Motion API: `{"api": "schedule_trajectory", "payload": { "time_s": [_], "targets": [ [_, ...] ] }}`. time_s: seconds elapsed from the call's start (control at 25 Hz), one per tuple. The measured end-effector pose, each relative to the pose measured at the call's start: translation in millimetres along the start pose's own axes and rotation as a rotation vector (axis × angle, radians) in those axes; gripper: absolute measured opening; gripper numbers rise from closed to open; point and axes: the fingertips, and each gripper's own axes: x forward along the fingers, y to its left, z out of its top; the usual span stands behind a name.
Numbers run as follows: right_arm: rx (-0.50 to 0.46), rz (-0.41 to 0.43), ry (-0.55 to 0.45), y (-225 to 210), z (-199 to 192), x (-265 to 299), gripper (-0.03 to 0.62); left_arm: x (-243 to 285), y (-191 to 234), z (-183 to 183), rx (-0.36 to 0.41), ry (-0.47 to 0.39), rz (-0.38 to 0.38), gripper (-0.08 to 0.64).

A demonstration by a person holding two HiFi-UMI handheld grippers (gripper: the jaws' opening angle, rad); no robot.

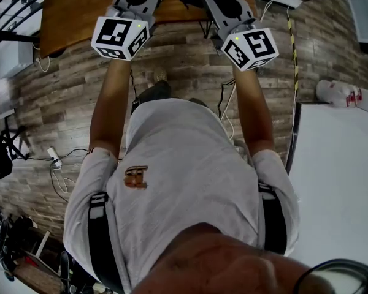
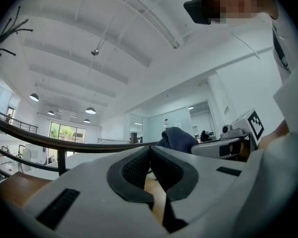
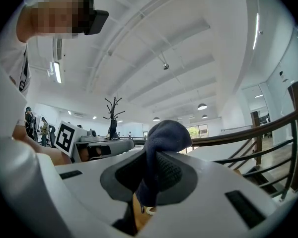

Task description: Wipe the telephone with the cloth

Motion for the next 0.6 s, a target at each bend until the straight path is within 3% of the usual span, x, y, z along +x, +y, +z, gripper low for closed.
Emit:
{"api": "schedule_trajectory", "payload": {
  "time_s": [0.32,0.6],
  "targets": [
    [-0.01,-0.041,0.035,-43,-5,74,0.06,51,74,-18,-0.018,0.021,-0.026,0.018],
    [-0.016,-0.07,0.046,-65,-15,100,0.06,74,101,-30,-0.013,0.036,-0.05,0.018]
  ]
}}
